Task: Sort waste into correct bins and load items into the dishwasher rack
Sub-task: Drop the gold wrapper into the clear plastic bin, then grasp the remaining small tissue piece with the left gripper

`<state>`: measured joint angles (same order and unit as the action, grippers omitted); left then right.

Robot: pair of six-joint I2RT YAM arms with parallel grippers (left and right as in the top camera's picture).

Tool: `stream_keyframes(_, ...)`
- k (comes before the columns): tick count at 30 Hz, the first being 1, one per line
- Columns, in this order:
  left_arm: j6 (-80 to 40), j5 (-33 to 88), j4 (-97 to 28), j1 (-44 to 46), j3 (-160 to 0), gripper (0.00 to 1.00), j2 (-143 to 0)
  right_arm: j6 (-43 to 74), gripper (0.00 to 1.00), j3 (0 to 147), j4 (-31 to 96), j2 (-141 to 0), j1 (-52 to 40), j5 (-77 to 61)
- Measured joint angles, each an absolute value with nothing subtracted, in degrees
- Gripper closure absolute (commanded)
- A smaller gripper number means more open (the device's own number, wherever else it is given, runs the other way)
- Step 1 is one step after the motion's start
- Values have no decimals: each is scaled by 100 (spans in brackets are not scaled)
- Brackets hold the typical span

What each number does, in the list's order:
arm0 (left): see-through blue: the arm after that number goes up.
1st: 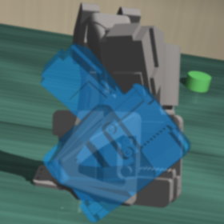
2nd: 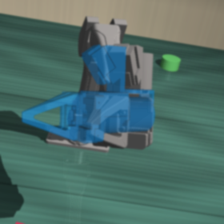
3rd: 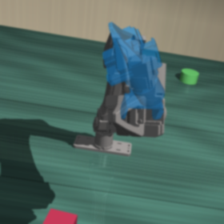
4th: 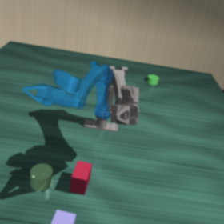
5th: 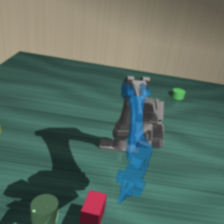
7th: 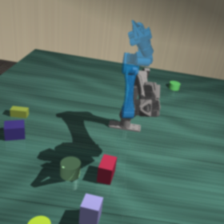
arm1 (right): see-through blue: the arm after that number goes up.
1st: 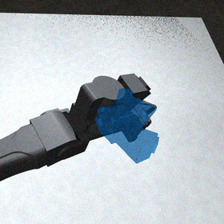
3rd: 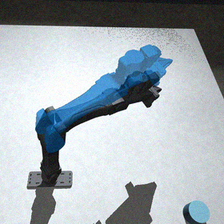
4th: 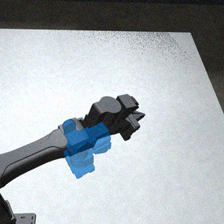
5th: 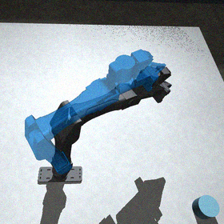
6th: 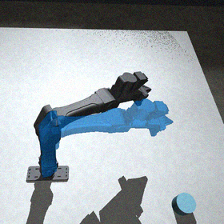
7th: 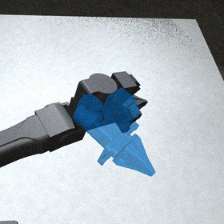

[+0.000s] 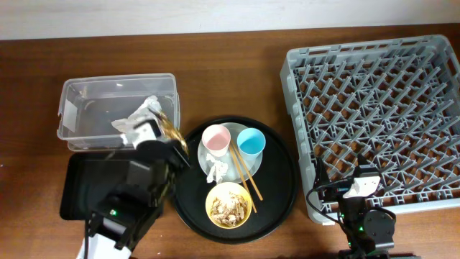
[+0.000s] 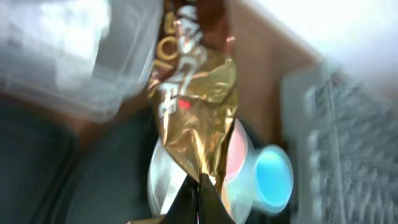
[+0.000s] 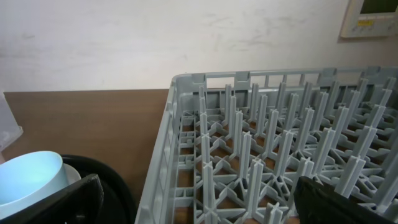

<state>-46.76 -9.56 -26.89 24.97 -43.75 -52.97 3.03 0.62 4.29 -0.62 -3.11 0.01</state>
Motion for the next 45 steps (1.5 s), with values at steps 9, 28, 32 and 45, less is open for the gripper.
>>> stream_keyframes(9,-2958,395,-1833,-296,-5839,89,-8366,298,1,62,429,-64,-314,3)
stream_keyframes(28,-2469,419,-5181,3214,-5988,79,-7212,305,1,62,429,-64,-311,1)
stream_keyframes(32,-2683,-75,-4713,4027,-5472,59,-7238,303,1,62,429,-64,-314,1)
stream_keyframes(45,-2596,-843,-2091,4049,-3876,47,-7264,303,1,62,429,-64,-314,1)
